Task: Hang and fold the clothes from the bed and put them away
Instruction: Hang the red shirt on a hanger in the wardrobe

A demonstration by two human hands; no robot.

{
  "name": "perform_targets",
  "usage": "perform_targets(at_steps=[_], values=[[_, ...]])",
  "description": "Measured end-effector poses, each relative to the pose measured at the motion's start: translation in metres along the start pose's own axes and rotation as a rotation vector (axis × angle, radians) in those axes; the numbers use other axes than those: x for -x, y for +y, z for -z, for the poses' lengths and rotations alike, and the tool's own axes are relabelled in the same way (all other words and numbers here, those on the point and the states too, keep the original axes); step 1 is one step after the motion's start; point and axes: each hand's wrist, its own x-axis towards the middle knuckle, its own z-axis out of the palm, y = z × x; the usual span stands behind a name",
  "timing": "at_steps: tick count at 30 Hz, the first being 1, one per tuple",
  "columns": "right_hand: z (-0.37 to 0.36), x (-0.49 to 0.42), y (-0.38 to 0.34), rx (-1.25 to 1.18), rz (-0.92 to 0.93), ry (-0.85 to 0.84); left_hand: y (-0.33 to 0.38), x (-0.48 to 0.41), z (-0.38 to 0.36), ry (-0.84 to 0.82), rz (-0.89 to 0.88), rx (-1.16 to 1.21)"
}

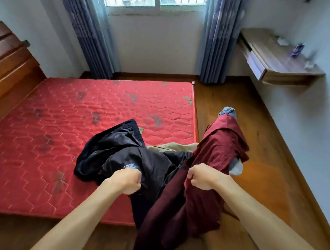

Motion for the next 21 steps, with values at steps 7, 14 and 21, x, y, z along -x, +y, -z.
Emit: perform_targets(at_steps=[7,14,21], values=[[0.023,0.000,0.040,-0.125,-0.187,0.080,0.043,-0.082,0.051,-0.040,-0.241,-0.133],[0.030,-0.002,0.079,-0.251,-0.559,0.358,0.081,-0.145,0.092,0.028,-0.442,-0.244],[0.007,-0.007,0.085,-0.513,-0.821,0.423,0.120,-0.188,0.098,-0.028,-0.664,-0.187]])
